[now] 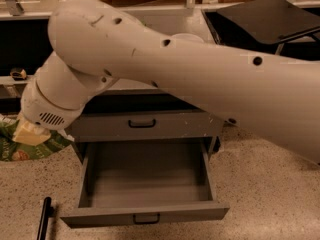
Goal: Place green jalapeno chip bag into middle drawer
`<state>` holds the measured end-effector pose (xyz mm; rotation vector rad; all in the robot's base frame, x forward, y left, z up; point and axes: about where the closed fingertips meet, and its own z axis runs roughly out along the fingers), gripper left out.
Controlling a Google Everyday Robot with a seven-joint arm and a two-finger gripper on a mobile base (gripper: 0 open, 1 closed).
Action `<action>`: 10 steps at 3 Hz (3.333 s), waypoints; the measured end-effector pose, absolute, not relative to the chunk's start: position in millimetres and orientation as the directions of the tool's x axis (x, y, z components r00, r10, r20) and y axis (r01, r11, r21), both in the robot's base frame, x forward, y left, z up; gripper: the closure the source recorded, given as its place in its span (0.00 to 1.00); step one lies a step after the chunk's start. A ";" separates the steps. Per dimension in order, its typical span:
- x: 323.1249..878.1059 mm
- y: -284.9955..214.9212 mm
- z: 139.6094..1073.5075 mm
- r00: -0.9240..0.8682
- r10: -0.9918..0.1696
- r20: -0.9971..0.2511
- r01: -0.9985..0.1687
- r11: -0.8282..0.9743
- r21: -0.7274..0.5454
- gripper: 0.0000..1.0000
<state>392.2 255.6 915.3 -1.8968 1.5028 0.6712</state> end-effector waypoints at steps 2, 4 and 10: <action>420.2 146.4 855.1 0.084 -0.686 -0.723 -0.989 0.034 -0.147 1.00; 447.6 92.0 819.5 -0.019 -0.747 -0.664 -0.981 0.142 -0.132 1.00; 521.7 70.6 575.4 0.020 -0.798 -0.603 -0.999 0.007 -0.043 0.82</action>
Offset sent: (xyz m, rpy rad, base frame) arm 0.0638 -0.2110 -0.1222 0.0050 0.0666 -0.3792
